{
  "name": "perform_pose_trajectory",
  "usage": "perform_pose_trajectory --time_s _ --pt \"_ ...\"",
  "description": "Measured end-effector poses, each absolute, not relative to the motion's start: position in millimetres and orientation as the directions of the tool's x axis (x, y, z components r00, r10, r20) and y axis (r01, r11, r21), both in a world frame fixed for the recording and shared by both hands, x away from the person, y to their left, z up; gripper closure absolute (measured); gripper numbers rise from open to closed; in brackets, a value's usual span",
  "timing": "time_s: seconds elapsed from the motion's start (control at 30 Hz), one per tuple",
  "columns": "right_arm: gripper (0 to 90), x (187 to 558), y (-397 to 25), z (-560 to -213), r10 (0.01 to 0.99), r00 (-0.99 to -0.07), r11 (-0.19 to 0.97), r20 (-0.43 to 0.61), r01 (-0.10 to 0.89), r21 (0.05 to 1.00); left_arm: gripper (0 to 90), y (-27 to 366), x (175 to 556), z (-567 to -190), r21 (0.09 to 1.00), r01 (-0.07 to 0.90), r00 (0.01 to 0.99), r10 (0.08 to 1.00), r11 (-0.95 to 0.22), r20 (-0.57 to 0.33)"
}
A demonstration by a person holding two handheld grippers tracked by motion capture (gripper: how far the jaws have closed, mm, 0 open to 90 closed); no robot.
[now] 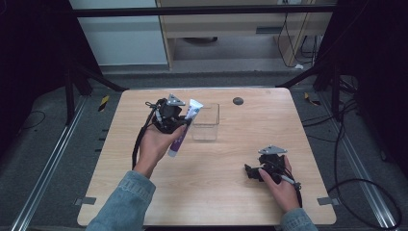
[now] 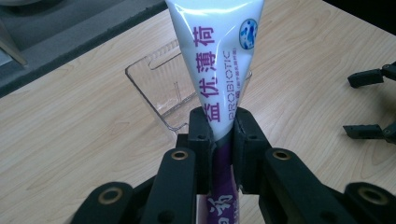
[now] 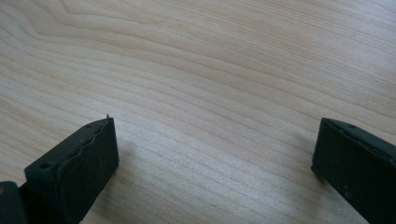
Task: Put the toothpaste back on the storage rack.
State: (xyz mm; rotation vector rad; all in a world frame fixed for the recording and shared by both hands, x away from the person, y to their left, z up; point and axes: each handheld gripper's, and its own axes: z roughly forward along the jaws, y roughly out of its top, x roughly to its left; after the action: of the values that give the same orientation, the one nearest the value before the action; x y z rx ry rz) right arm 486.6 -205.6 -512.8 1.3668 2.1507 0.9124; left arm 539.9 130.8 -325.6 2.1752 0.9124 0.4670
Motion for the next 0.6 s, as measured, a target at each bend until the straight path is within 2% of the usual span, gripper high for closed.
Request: perform_pose_trajectory --time_s 0.6 --pt "0.4 487 -206 -513 0.898 -0.44 0.314 -0.014 0.617 0.722 79.3 122 546 -298 0.756 0.433 0.689 0.721 -0.491 0.073"
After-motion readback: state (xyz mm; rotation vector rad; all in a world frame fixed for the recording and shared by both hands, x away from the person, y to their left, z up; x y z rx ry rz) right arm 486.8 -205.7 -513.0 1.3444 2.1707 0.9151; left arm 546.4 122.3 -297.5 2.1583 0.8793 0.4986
